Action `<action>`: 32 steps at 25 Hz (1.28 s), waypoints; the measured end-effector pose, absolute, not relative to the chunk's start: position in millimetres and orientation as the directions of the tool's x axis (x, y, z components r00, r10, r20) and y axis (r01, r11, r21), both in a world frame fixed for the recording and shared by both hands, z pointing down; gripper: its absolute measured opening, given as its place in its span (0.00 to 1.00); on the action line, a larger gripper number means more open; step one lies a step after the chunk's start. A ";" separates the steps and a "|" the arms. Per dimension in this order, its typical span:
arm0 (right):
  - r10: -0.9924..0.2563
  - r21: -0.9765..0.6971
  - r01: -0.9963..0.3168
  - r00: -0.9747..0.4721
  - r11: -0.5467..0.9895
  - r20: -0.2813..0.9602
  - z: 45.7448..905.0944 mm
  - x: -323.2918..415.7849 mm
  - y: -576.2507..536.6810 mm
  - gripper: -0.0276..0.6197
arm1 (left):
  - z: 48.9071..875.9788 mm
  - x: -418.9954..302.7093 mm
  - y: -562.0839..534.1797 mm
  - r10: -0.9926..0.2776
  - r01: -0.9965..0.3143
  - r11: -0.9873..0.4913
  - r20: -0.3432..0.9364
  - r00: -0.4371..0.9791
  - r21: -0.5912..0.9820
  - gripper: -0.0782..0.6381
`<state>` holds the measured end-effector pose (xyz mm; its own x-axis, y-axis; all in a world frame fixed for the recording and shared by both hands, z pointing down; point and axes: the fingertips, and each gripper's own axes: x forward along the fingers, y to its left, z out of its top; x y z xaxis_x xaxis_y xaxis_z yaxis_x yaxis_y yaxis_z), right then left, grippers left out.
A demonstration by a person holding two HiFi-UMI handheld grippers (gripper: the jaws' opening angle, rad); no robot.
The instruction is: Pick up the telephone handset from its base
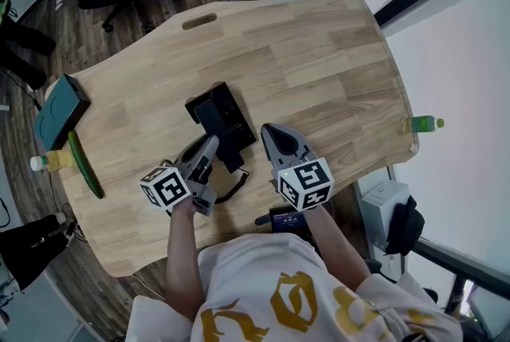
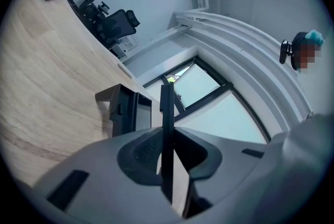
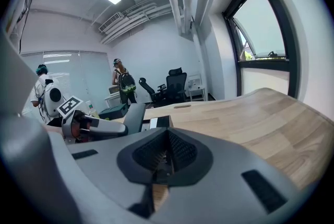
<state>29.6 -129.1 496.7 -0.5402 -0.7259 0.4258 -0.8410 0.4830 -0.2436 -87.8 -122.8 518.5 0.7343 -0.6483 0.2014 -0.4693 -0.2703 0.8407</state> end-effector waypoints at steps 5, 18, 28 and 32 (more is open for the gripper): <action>-0.732 -0.239 -0.841 -0.540 0.485 0.416 489.6 29.3 -121.7 0.05 | 507.3 -85.5 -118.3 -0.645 -0.457 -0.295 0.178 0.743 0.839 0.21; -0.751 -0.249 -0.832 -0.554 0.496 0.359 463.1 25.6 -106.3 0.05 | 472.0 -81.4 -96.3 -0.635 -0.404 -0.353 0.100 0.766 0.844 0.21; -0.758 -0.238 -0.823 -0.568 0.517 0.320 447.6 20.9 -86.3 0.05 | 448.7 -89.9 -68.3 -0.653 -0.395 -0.385 0.056 0.755 0.834 0.21; -0.767 -0.237 -0.818 -0.574 0.524 0.286 436.9 14.7 -79.0 0.05 | 440.7 -91.1 -57.0 -0.663 -0.392 -0.394 0.038 0.748 0.832 0.21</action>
<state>14.7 -79.0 436.9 -0.5745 -0.7671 0.2855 -0.8179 0.5244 -0.2369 -91.1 -57.0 440.7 0.7477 -0.6630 0.0384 -0.3918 -0.3937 0.8316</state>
